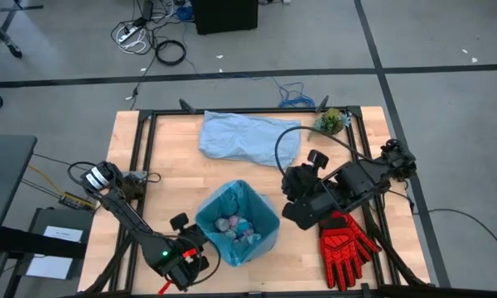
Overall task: Place trash/remove bag and relplace
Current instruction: Close the light blue trash bag
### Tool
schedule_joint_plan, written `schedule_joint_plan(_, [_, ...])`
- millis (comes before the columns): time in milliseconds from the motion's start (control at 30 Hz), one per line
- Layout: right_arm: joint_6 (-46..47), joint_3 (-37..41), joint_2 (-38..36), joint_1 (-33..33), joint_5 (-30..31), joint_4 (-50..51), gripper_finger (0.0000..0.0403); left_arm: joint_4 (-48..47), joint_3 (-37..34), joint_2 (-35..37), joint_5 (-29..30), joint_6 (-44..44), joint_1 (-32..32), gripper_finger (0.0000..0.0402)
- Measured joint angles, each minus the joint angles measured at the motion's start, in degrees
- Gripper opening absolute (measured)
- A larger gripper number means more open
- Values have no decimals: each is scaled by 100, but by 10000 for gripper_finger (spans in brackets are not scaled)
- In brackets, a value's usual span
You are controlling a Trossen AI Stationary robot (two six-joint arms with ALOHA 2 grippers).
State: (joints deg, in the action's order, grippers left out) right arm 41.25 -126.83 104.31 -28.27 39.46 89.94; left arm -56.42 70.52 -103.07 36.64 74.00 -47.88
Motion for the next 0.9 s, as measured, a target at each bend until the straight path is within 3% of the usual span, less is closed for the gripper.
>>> schedule_joint_plan(167, [205,511,-1,201,-114,-24,131,-379,-2,36,47,20,309,92])
schedule_joint_plan(333, [631,870,1,387,-722,-225,78,-617,-2,85,431,-211,627,92])
schedule_joint_plan(500, [674,911,-6,315,-1026,-599,11,-594,39,166,99,-317,754,92])
schedule_joint_plan(633, [615,875,-12,209,-1040,-771,7,-638,275,263,-249,-293,522,92])
schedule_joint_plan(767, [404,875,-51,215,-1000,-832,1,-607,330,264,-693,411,171,92])
schedule_joint_plan(900, [187,870,-76,304,-999,-912,2,-431,332,264,-801,1987,-263,92])
